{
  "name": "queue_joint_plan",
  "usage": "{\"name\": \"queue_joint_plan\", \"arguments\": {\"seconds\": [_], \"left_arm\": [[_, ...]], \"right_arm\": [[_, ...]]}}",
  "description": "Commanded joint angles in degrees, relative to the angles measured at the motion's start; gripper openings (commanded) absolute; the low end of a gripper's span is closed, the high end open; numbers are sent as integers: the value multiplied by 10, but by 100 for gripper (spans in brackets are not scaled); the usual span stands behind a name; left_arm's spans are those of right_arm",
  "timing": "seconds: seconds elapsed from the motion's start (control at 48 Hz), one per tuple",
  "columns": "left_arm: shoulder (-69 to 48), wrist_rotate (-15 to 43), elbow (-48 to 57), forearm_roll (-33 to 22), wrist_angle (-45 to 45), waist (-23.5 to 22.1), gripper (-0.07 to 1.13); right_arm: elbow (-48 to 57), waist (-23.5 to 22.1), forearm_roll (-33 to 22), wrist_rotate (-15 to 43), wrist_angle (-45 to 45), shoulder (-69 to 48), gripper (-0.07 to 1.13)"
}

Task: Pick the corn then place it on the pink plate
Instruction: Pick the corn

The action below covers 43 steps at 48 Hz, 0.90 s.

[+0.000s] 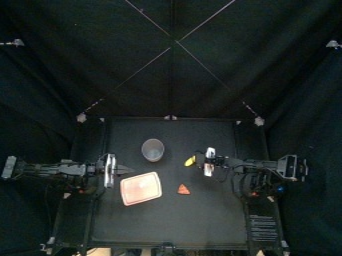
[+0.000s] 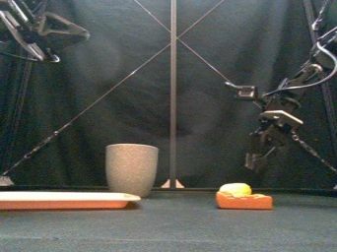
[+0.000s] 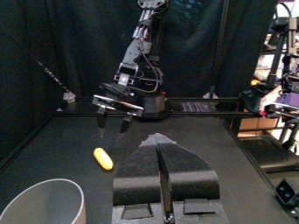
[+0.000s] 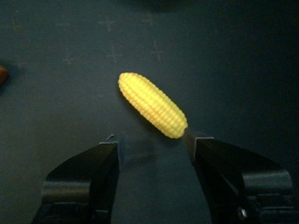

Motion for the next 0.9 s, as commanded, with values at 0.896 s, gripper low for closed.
{"name": "queue_joint_plan", "arguments": {"seconds": [0.896], "left_arm": [[0, 1, -10, 1, 2, 1, 0]], "right_arm": [[-123, -10, -20, 3, 18, 142, 61]]}}
